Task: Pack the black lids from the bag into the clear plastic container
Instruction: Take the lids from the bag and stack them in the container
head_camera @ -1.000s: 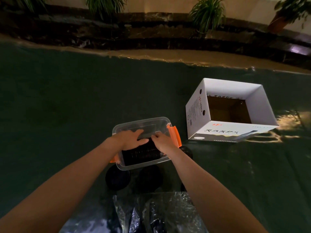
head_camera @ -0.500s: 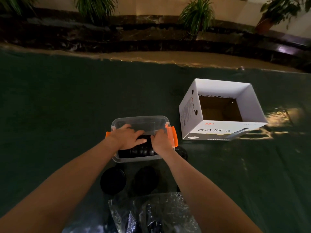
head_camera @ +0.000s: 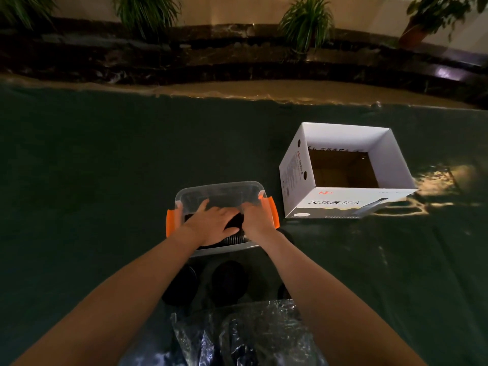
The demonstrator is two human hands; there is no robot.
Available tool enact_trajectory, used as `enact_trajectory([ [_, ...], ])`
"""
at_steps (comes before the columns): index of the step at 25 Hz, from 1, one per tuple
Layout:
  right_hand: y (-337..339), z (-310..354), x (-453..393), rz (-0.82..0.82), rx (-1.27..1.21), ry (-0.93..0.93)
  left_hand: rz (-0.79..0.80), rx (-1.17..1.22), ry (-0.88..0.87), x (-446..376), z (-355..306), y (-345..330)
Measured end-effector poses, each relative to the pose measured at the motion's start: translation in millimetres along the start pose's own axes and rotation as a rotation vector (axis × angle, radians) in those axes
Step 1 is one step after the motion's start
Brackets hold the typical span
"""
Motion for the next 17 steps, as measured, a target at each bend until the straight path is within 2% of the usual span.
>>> enact_trajectory([
  [2, 2, 0, 3, -0.027, 0.003, 0.102, -0.004, 0.03, 0.049, 8, 0, 2],
  [4, 3, -4, 7, -0.053, 0.044, 0.193, -0.078, 0.065, 0.1, 19, -4, 7],
  [6, 6, -7, 16, -0.037, 0.089, 0.272, -0.319, 0.142, 0.144, 37, -9, 15],
  [9, 11, -17, 30, -0.024, 0.135, 0.359, -0.817, 0.276, 0.197, 89, -10, 5],
  [10, 11, -21, 35, -0.01, 0.126, 0.373, -0.922, 0.305, 0.299, 110, -6, -8],
  [11, 12, -25, 41, 0.001, 0.094, 0.377, -0.957, 0.356, 0.444, 129, -1, -25],
  [12, 12, -27, 46, 0.011, 0.07, 0.378, -0.923, 0.43, 0.606, 144, 2, -44],
  [14, 12, -32, 55, -0.009, 0.042, 0.394, -0.685, 0.558, 0.875, 162, 5, -86],
  [15, 11, -33, 59, -0.025, 0.04, 0.405, -0.574, 0.6, 0.939, 167, 5, -104],
  [17, 12, -32, 68, -0.055, 0.031, 0.412, -0.462, 0.68, 0.988, 169, 4, -122],
])
Point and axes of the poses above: each hand's wrist, its own x-axis away from the middle knuckle, its own y-axis out of the back of the hand, z = x × y, the point moved 2 cm from there along -x, towards the middle knuckle, and after that the axes turned 4 degrees about x, right-handed, at the moved point
